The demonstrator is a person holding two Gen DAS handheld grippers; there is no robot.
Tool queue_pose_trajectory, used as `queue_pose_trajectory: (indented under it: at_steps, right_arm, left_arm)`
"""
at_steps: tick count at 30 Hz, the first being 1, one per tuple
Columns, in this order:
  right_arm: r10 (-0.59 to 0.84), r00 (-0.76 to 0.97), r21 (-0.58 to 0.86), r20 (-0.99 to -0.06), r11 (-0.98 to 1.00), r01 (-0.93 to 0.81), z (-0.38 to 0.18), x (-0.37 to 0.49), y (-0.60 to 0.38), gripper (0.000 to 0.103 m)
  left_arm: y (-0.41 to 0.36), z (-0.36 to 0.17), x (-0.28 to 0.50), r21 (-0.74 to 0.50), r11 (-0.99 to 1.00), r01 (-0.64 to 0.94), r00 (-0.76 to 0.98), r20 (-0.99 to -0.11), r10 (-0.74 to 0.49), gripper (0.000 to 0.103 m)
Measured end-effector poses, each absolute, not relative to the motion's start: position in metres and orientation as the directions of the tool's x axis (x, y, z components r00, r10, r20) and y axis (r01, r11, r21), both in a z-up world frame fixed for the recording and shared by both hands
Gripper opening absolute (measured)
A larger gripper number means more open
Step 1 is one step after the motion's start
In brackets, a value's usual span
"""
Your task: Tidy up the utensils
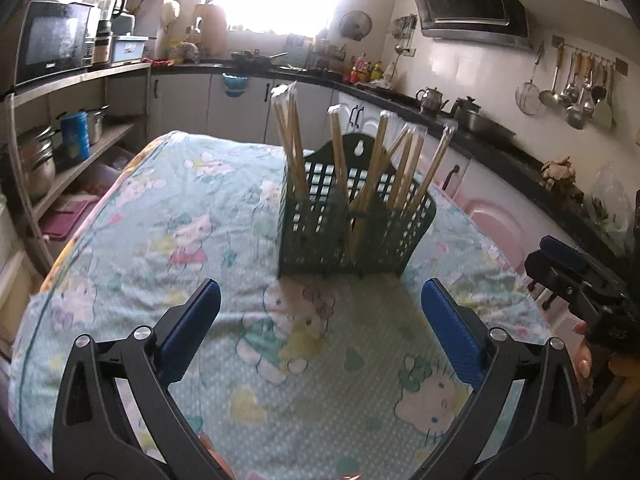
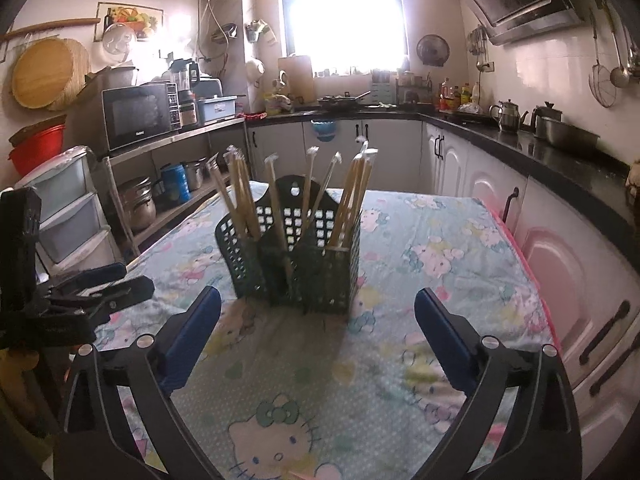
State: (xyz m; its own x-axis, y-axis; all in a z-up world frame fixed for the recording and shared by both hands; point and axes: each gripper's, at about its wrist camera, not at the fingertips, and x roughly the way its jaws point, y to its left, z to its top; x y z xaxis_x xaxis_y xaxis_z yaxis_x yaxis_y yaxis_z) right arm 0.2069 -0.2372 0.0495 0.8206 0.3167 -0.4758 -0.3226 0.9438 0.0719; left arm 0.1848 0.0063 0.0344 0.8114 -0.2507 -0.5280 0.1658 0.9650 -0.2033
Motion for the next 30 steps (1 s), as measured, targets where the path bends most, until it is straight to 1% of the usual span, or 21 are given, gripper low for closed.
queue_pose_trajectory:
  at_steps: [8,13,20,23,30]
  right_arm:
    - [0.313,0.803,0.105,-0.507,0.947,-0.303,0.016,0.194,-0.236,0.096]
    - [0.301,0.805,0.095,-0.511,0.951,-0.295,0.004,0.186,-0.234,0.096]
    - [0.271,0.843,0.066,-0.465,0.960,-0.272,-0.010,0.167,-0.230,0.096]
    - [0.253,0.873,0.013,-0.417,0.962,-0.273,-0.014,0.154,-0.225,0.096]
    - [0.248,0.916,0.017,-0.314,0.967,-0.256,-0.014,0.134,-0.227,0.097]
  left_arm:
    - [-0.005,0.010,0.163,-0.185,0.968,0.167,0.808,-0.536,-0.242,0.092]
    - [-0.008,0.002,0.152,-0.177,0.973,0.149,0.826,-0.518,-0.221,0.092]
    - [-0.008,0.001,0.140,-0.177,0.973,0.146,0.863,-0.459,-0.212,0.092]
    - [-0.010,0.001,0.137,-0.152,0.981,0.122,0.877,-0.447,-0.178,0.092]
    - [-0.011,0.001,0.129,-0.134,0.985,0.112,0.897,-0.413,-0.158,0.092]
